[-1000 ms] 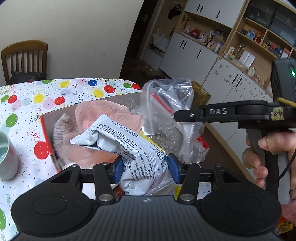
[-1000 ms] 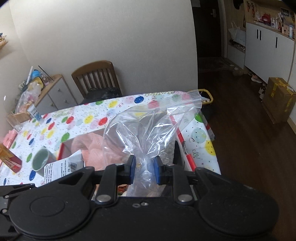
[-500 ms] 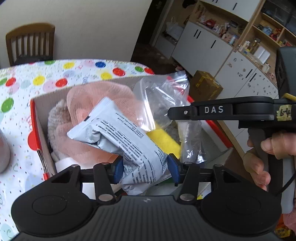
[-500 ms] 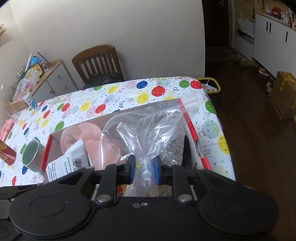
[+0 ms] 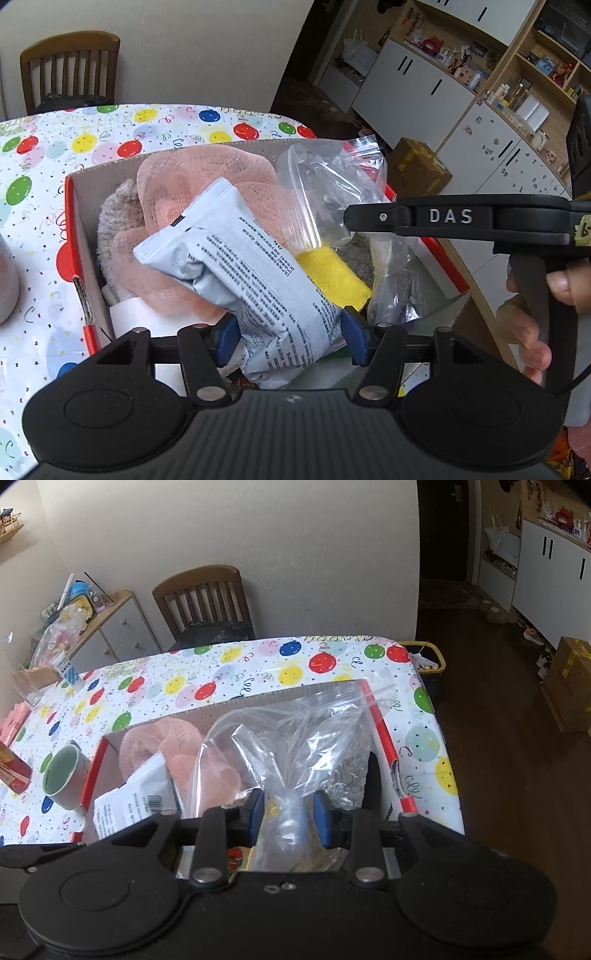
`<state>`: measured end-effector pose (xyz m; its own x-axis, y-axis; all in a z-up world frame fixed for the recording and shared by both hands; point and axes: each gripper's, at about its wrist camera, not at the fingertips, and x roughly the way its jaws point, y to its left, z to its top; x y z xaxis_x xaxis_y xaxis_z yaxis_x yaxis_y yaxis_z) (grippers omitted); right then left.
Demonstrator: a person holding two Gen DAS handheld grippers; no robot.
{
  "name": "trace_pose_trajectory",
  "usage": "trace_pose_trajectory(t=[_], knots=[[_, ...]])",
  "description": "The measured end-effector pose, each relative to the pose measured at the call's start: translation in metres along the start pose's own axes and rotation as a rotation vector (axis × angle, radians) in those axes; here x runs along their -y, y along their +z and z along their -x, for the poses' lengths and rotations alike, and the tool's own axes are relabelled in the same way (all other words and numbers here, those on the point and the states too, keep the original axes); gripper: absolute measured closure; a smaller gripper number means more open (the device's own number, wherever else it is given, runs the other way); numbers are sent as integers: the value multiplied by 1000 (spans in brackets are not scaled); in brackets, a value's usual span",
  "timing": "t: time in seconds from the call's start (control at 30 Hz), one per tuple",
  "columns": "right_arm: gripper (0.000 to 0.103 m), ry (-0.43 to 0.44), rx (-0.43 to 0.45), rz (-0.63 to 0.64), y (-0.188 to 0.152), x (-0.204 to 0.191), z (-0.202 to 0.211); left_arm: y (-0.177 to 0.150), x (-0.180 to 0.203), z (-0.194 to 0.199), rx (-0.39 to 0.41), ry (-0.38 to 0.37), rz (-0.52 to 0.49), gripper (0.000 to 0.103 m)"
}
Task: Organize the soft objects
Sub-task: 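Lower the zip bag and packet into the red box and open both grippers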
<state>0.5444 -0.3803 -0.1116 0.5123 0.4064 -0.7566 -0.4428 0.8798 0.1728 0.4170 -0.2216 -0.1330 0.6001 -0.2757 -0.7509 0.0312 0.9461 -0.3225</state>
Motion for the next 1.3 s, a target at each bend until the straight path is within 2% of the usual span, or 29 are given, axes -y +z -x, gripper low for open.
trace_pose_trajectory(t=[0.03,0.1,0.17,0.37,0.97,1.1,1.3], knots=[[70,5,2,1,0,0,2,-1,0,1,3,4,-2,43],[60,7,7,7,-1,-1,6,-2,1,4,8,15,-1,38],[54,11,8,20,-3,-2,10,-3,0,7,14,17,0,37],[44,16,28,34,-7,-6,25,-8,-1,22,44,32,-11,36],[35,30,173,19,-29,-38,107,-20,-8,108,207,38,-118,35],[30,24,212,17,-38,-50,125,-25,-9,126,235,27,-146,25],[25,15,283,0,-54,-67,152,-32,-9,150,271,19,-195,25]])
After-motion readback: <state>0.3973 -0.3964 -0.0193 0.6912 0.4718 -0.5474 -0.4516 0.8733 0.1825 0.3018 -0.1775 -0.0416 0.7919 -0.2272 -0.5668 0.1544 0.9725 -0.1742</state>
